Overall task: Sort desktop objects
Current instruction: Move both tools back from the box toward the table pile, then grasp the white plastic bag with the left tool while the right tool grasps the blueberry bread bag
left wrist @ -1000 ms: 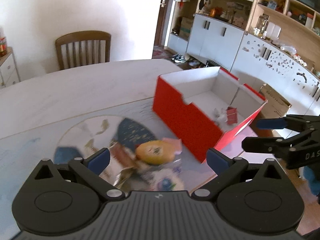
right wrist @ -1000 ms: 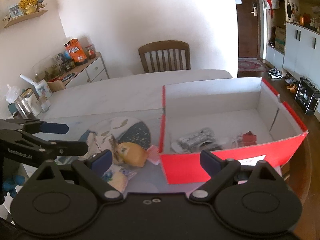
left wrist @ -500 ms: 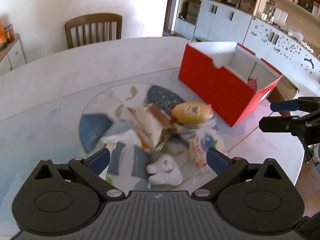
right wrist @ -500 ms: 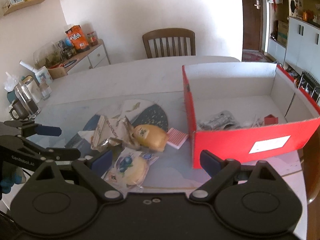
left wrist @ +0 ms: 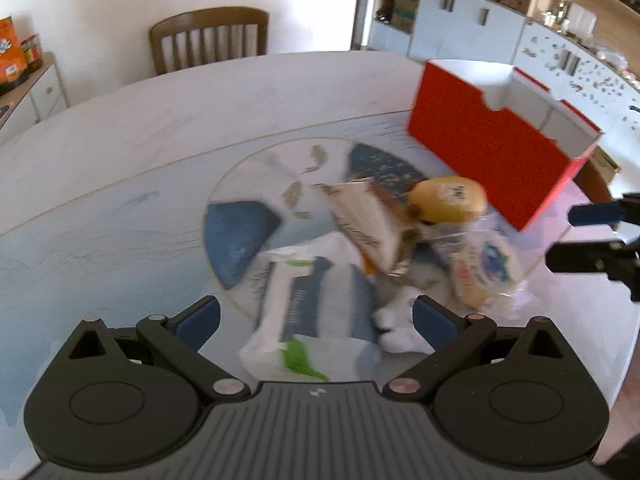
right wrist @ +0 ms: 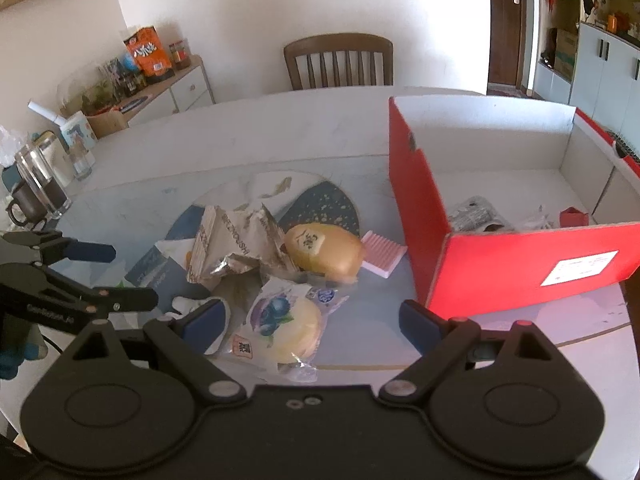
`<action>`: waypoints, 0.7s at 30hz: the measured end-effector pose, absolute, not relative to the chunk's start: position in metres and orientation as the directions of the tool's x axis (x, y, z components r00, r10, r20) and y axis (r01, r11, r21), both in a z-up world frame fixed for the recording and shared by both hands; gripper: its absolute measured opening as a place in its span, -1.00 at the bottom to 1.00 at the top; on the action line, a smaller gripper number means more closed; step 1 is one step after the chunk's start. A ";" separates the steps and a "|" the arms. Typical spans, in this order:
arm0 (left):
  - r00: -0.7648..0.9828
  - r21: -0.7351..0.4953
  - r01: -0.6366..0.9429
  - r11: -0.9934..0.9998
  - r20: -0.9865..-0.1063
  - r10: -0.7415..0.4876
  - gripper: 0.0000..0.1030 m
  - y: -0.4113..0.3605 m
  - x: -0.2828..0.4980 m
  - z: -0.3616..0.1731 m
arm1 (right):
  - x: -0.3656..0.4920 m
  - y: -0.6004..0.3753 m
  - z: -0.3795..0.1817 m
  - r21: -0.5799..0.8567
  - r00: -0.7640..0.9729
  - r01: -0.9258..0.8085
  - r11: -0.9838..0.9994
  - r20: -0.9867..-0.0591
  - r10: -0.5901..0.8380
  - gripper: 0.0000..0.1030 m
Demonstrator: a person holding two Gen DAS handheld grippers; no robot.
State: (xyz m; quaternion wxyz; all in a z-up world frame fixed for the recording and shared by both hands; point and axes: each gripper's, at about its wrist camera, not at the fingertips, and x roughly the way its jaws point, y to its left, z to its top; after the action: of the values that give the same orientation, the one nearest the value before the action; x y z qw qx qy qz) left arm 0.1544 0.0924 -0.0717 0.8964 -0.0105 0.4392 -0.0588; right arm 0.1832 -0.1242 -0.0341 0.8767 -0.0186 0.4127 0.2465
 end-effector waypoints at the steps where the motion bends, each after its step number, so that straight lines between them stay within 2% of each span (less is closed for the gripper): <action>1: 0.605 -0.077 0.090 0.993 -0.788 -0.116 0.99 0.095 0.157 -0.073 | 0.184 -0.121 -0.037 0.168 0.536 -0.446 0.879 -0.737 0.412 0.81; 21: 0.485 -0.078 0.120 0.990 -0.865 -0.127 0.99 0.096 0.202 -0.114 | 0.204 -0.085 -0.077 0.159 0.466 -0.409 0.899 -0.811 0.355 0.71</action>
State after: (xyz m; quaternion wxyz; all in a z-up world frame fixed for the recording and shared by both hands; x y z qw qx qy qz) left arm 0.2021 0.0962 -0.1135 0.8617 -0.0035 0.5024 -0.0714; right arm 0.2037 -0.0849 -0.0771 0.8556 -0.0288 0.4662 0.2230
